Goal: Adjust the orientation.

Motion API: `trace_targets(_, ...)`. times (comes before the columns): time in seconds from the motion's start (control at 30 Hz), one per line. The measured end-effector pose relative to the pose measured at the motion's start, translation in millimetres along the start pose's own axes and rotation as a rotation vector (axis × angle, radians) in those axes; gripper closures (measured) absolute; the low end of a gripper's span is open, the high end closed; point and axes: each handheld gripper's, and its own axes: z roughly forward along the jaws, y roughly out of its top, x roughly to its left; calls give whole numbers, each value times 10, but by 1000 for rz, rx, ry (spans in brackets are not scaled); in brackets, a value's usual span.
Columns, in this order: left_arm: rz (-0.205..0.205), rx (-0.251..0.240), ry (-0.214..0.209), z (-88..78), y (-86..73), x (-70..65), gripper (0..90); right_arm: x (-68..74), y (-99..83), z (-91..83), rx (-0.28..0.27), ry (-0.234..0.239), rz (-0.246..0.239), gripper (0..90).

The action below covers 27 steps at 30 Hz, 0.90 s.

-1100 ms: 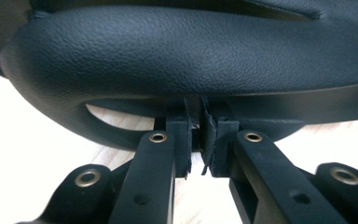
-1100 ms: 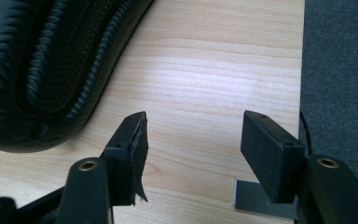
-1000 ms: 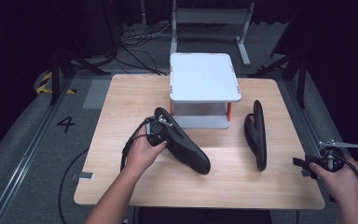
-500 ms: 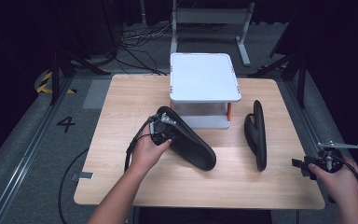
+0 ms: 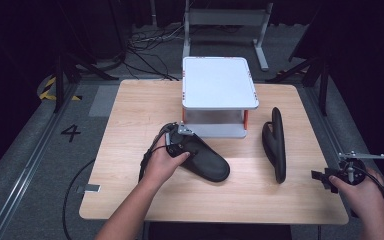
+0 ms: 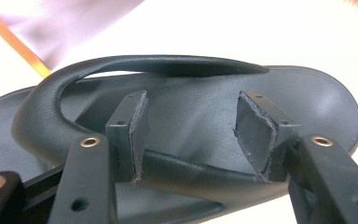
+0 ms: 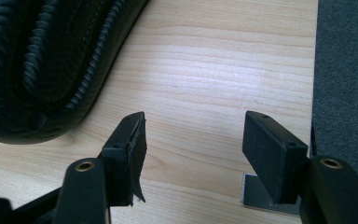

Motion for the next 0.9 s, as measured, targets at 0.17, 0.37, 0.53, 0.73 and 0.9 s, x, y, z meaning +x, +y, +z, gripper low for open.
trace_targets(0.17, -32, 5, 51, -131, -30, -55, 319, 0, 12, -18, -10, 1, -1, 406)
trace_targets(0.37, -161, 34, 107, -205, -120, 2, 194, 6, 28, -15, -11, 3, 0, 402)
trace_targets(0.53, -187, 61, 83, -56, -121, 11, 220, 27, 38, 3, -15, 6, -6, 391)
trace_targets(0.73, -198, 72, 112, 57, -57, -36, 157, 5, -6, -8, -13, -3, -1, 383)
trace_targets(0.9, -201, 83, 142, 90, -50, -71, 158, -25, -50, -45, -17, -10, 13, 381)
